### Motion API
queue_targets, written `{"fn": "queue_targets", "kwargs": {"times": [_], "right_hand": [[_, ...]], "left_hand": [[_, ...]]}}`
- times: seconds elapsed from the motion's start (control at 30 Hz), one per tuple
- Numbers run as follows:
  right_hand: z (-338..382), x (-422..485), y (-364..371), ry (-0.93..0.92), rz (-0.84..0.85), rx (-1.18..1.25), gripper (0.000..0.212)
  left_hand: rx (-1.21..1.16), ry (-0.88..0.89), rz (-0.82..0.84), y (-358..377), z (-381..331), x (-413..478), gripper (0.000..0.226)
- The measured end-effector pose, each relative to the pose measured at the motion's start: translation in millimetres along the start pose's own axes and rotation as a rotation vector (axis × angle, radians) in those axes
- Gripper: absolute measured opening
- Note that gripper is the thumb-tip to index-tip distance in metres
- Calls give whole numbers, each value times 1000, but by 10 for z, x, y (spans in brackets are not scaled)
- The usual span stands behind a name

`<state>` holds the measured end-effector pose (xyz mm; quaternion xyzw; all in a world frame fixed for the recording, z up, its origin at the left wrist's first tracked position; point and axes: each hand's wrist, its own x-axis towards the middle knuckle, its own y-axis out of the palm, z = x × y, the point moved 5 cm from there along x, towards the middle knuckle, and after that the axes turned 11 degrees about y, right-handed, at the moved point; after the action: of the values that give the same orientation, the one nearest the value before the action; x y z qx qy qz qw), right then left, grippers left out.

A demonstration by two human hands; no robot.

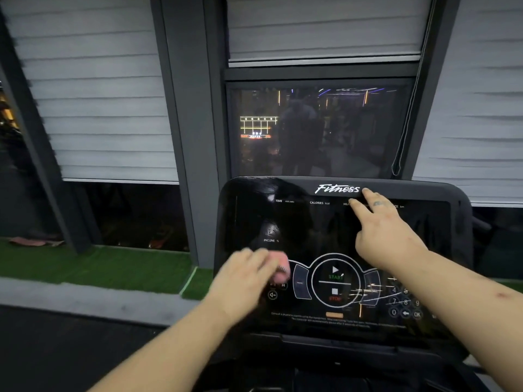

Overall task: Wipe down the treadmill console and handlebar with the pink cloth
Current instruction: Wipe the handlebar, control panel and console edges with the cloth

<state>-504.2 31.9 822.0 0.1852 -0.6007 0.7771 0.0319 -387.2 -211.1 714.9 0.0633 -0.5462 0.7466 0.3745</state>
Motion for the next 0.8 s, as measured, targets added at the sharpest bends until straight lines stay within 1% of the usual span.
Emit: {"fn": "queue_targets", "kwargs": {"times": [0.07, 0.17, 0.23, 0.3, 0.47, 0.6, 0.7, 0.8], "right_hand": [[2, -6, -11, -1, 2, -1, 76], [7, -17, -9, -1, 2, -6, 76], [2, -17, -5, -1, 3, -15, 77], [-1, -15, 1, 0, -2, -26, 77], [39, -20, 41, 7, -16, -38, 77], [62, -21, 59, 25, -26, -41, 78], [62, -23, 75, 13, -37, -56, 77], [51, -29, 77, 3, -42, -61, 78]], "left_hand": [[35, -141, -72, -203, 367, 207, 45], [52, -306, -141, -455, 808, 516, 46], [23, -391, -181, -509, 922, 629, 46], [-8, -416, -208, -481, 834, 616, 47], [-73, -244, -162, -132, 169, 226, 57], [-97, -120, -57, 210, -307, -200, 69], [-89, -39, 26, 329, -459, -509, 77], [-58, -6, 48, 321, -376, -691, 80]]}}
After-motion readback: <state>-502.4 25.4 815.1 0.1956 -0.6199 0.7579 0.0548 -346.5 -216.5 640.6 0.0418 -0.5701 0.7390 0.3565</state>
